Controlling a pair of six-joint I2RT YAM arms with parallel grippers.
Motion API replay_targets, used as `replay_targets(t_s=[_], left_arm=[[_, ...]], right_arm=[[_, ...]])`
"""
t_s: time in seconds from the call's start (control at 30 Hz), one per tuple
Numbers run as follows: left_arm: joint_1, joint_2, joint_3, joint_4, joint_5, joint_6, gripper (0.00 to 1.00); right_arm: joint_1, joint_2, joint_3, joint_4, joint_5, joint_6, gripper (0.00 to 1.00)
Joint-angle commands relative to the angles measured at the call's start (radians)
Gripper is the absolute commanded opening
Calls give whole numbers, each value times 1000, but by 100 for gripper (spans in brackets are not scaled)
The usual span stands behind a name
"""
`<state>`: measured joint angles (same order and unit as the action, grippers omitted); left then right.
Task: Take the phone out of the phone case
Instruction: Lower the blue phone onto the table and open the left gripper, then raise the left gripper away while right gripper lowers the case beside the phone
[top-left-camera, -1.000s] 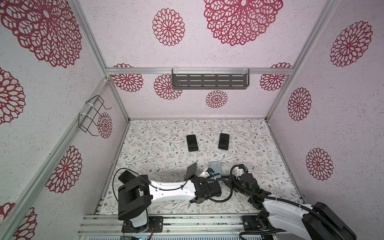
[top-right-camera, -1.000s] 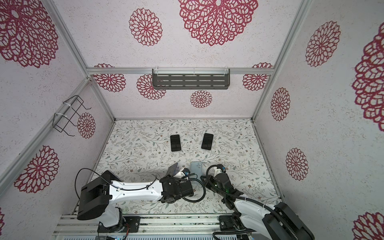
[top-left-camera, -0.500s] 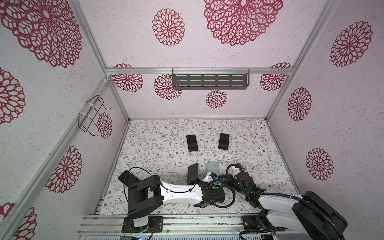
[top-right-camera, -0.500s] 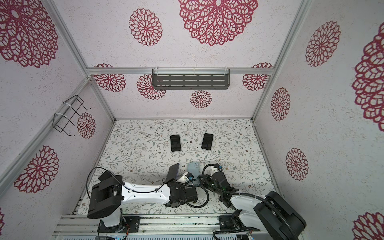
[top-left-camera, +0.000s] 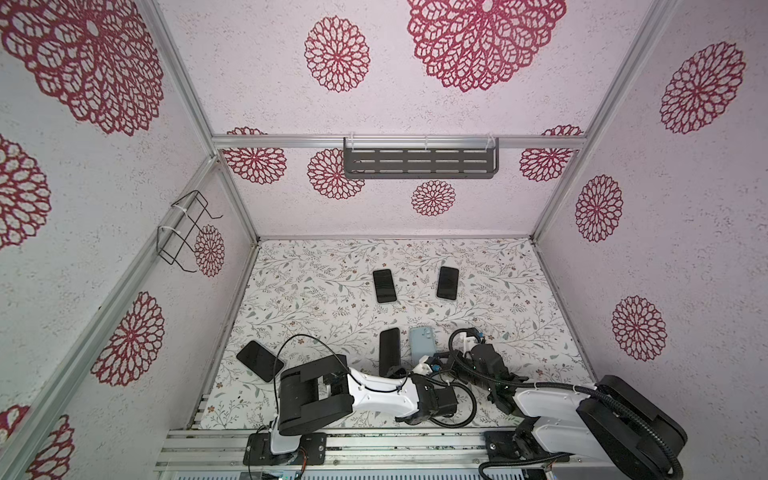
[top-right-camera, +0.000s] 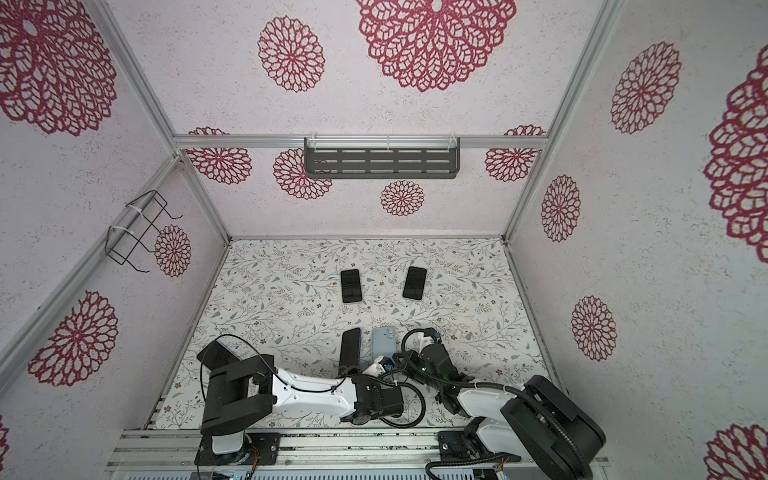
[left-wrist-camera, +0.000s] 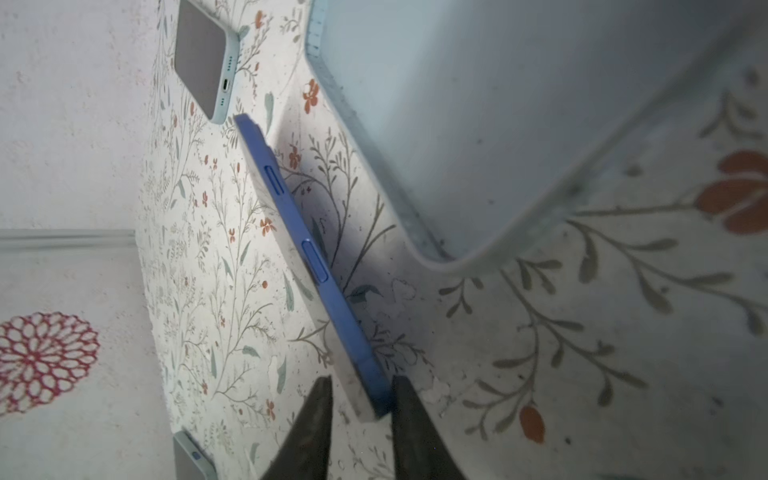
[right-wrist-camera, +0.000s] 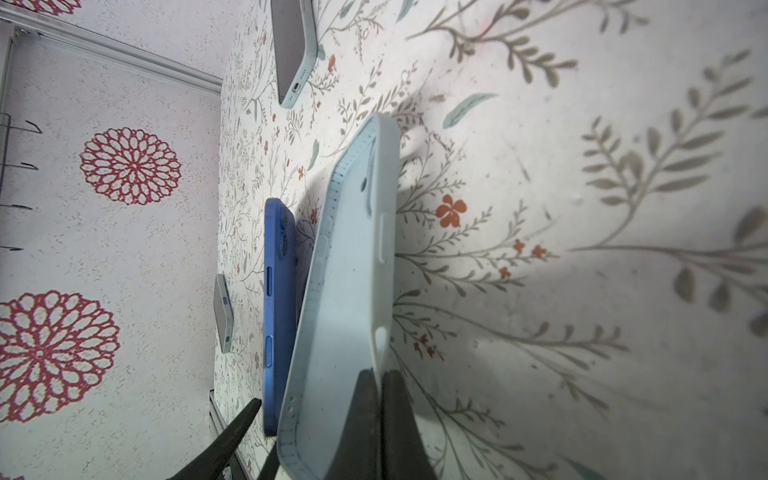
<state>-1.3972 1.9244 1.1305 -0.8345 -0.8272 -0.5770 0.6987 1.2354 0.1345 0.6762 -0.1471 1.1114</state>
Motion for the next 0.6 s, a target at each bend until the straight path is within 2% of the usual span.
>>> replay_targets(t_s=[0.0,0.1,0.2,0.4,0.57], left_arm=[[-15,13,28,9,-6,-42,44],[-16,-4,23,-5,-16,-75,67],[-11,-55,0,-35,-42,-137,84],[41,-309,-118,-11,-27,-221,98],[150,-585,-247,34,54,-235,99]], right_arm=[[8,4,30,24,-2,5,0],[13,8,33,10,6,-4,0],[21,24,36,3,26,-8,0],[55,96,75,9,79,-15,0],[110,168,115,4,136,-15,0]])
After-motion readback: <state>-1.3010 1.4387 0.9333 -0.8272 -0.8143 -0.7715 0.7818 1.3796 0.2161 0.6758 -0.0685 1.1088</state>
